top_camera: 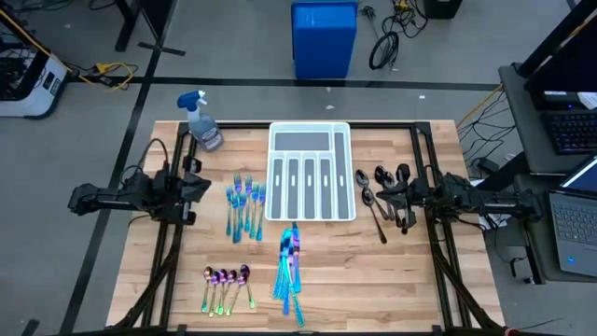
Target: Sort silverware
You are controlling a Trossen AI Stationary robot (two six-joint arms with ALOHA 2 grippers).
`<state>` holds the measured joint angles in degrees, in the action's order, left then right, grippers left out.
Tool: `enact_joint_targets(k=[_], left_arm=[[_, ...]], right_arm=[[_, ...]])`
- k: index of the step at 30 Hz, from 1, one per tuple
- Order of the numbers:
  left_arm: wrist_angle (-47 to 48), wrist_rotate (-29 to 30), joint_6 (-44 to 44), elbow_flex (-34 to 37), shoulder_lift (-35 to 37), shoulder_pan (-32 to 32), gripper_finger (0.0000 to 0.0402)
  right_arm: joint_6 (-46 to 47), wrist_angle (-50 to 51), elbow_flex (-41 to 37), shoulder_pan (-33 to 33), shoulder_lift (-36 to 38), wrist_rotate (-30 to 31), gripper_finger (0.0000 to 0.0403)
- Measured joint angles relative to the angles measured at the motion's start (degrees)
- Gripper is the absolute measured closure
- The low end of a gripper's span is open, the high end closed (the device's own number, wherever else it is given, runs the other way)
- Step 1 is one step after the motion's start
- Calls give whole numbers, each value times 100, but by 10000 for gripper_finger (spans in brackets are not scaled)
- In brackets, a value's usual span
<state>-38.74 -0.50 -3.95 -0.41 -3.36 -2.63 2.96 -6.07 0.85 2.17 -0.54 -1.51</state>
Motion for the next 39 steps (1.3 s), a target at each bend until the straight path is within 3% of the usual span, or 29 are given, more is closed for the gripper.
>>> enact_joint_targets(k=[3, 6, 10, 16, 21, 26, 29, 32, 35, 39], left_arm=[[-130, -49, -462, -215, -4, 0, 402], [28, 125, -588, -900, 0, 0, 402], [1487, 239, -767, -2283, -272, 0, 402], [3257, 580, -836, -4640, -1652, -2, 402], [6411, 2274, 360, -7182, -3297, 0, 402], [9009, 2283, 1159, -8975, -4747, -5, 402], [10136, 1973, 1745, -9129, -5258, -1, 402], [10793, 1968, 2091, -8727, -5613, -24, 402], [10631, 2259, 2149, -8017, -5772, -61, 402], [9490, 2519, 1846, -7203, -5750, -63, 402]], right_arm=[[-54, 2, 1, 1, -2, 1, 403], [-200, 2, -1, -1, -1, 2, 403], [-405, 3, -1, 1, -2, 10, 403], [-452, 7, -1, 1, 1, 282, 403], [-364, 26, 1, 12, 0, 356, 403], [-99, 6, 0, 14, 1, 359, 403], [-65, -189, -1, 14, -6, 360, 403], [-164, -916, 1, 14, -4, 357, 403], [-383, -2129, 12, 12, -3, 357, 403], [-980, -3162, 571, 12, -4, 357, 403]])
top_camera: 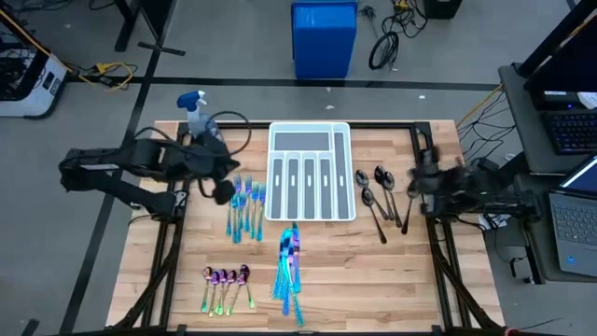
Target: Sort silverware
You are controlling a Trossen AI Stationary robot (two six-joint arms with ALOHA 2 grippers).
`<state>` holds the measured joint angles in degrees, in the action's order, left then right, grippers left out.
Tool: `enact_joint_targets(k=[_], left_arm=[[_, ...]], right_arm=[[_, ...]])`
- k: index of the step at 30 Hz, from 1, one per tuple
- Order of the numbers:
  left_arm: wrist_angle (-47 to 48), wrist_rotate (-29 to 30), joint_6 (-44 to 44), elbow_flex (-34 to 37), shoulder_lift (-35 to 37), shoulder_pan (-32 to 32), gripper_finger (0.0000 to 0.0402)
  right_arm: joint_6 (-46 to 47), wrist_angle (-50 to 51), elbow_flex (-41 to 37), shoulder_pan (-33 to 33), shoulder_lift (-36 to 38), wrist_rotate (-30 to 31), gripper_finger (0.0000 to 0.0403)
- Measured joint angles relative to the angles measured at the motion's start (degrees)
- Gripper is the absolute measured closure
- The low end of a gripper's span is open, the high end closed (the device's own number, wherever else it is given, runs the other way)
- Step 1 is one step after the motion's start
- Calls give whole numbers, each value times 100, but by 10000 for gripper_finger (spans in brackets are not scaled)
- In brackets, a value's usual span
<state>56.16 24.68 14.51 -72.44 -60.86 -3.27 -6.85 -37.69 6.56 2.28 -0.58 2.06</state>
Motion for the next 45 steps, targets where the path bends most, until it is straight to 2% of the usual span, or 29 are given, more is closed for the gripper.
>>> enact_joint_targets(k=[2, 5, 12, 17, 19, 22, 27, 30, 32, 35, 39, 45], left_arm=[[-569, 11, -227, 315, 37, 1, 402], [-1287, 18, -496, 567, 44, -2, 402], [-1698, 355, -760, 588, 90, -1, 402], [-1691, 625, -729, 588, 252, 0, 402], [-1678, 648, -614, 588, 303, 0, 402], [-1675, 738, -584, 588, 396, -2, 402], [-1641, 755, -465, 588, 454, -2, 402], [-1600, 828, -435, 590, 454, -2, 402], [-1614, 914, -429, 645, 456, -2, 402], [-1617, 1044, -409, 891, 432, -2, 402], [-1605, 1353, -275, 1469, 454, -2, 402], [-1600, 1925, -123, 2081, 463, 2, 402]], right_arm=[[-572, 231, 663, -2, -36, 117, 403], [-1280, 1240, 2031, -2, -402, 306, 403], [-1444, 3606, 5547, -3, -2278, 426, 403], [-1338, 6417, 7861, 0, -3759, 1752, 403], [-1174, 7514, 8491, 0, -4242, 2248, 403], [-571, 8895, 9019, 0, -4782, 2373, 403], [491, 10237, 8824, -9, -5230, 2314, 403], [1173, 10587, 8217, -11, -5313, 2315, 403], [1489, 10472, 7628, -11, -5270, 2326, 403], [1734, 9718, 6588, -9, -5081, 2391, 403], [1734, 8185, 5222, 45, -4818, 2417, 403], [1429, 6859, 3841, 253, -4687, 2691, 403]])
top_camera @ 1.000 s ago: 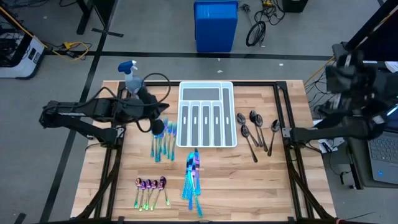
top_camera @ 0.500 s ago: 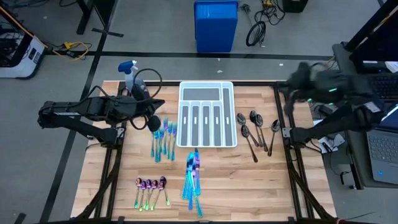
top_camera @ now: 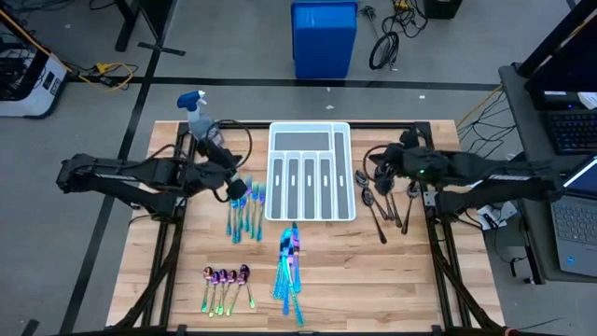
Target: Sort silverware
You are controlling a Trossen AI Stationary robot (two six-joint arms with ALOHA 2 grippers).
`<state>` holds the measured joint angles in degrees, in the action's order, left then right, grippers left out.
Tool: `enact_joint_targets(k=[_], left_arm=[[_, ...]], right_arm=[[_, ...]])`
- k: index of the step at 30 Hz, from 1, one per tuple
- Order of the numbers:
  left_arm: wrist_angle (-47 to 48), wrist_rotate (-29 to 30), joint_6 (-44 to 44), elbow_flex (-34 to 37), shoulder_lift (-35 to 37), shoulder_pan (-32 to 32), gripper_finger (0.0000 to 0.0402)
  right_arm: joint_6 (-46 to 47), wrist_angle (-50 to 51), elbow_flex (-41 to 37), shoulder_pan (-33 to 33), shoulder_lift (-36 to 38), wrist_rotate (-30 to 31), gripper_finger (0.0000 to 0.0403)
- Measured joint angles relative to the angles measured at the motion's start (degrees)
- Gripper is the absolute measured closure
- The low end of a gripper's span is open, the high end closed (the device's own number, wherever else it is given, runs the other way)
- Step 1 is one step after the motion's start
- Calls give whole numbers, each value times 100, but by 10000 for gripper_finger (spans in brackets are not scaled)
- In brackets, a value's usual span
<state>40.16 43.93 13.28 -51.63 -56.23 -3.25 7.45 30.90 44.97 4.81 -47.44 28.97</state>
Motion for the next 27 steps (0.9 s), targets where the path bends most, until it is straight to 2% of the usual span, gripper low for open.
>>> enact_joint_targets(k=[4, 12, 16, 19, 24, 27], left_arm=[[23, -3, 796, 167, 4, 0, 402], [1208, -402, 3574, -50, 409, 67, 402], [1660, -1300, 4875, -476, 589, 158, 395], [2161, -1907, 6030, -717, 630, 224, 367], [2682, -2920, 6447, -742, 463, 226, 303], [2939, -3487, 6795, -718, 180, 227, 271]], right_arm=[[110, -25, -382, 232, -6, -1, 403], [2349, 716, -398, 125, 1, -82, 403], [3691, 833, -398, 103, 9, -354, 403], [4531, 793, -398, 101, 9, -531, 403], [5258, 163, -398, 103, 9, -549, 403], [5490, -456, -398, 110, 32, -797, 403]])
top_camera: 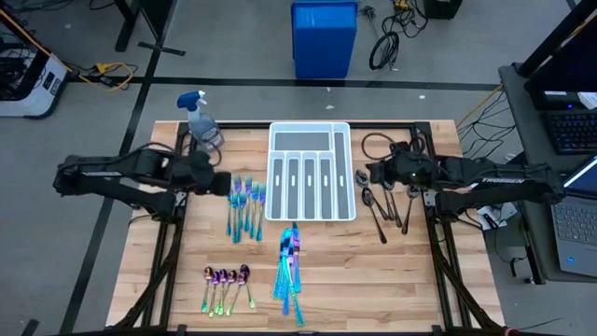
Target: Sort silverware
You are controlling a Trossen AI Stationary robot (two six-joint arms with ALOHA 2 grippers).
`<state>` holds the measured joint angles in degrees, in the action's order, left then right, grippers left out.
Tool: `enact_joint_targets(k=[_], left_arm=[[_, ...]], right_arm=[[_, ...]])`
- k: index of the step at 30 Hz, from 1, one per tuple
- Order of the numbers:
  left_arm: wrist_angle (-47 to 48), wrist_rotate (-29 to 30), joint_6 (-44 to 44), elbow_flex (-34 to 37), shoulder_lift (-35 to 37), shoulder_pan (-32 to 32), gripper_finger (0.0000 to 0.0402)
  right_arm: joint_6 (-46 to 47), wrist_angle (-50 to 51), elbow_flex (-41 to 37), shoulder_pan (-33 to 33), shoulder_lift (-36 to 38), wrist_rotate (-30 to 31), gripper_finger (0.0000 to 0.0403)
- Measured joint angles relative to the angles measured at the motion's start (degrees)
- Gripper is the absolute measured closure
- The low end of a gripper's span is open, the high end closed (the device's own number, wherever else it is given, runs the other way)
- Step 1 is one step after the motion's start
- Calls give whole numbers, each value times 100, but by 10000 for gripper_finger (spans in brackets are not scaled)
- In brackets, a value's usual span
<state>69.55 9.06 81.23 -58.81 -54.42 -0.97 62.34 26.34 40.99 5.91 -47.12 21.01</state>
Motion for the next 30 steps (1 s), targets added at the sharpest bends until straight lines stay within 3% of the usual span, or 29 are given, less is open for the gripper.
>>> enact_joint_targets(k=[6, 17, 24, 30], left_arm=[[107, -351, 787, 0, -604, 0, 249], [377, -214, 978, 18, -2156, 0, 249], [-626, -646, 990, 437, -2907, 48, 249], [-794, -871, 1144, 726, -3005, 110, 249]], right_arm=[[305, -1104, 0, -2, -1, -643, 403], [-188, -2542, 15, 45, 216, -1622, 403], [-755, -1250, 784, 610, 525, -2395, 403], [-2027, 618, 1783, 955, 451, -2424, 403]])
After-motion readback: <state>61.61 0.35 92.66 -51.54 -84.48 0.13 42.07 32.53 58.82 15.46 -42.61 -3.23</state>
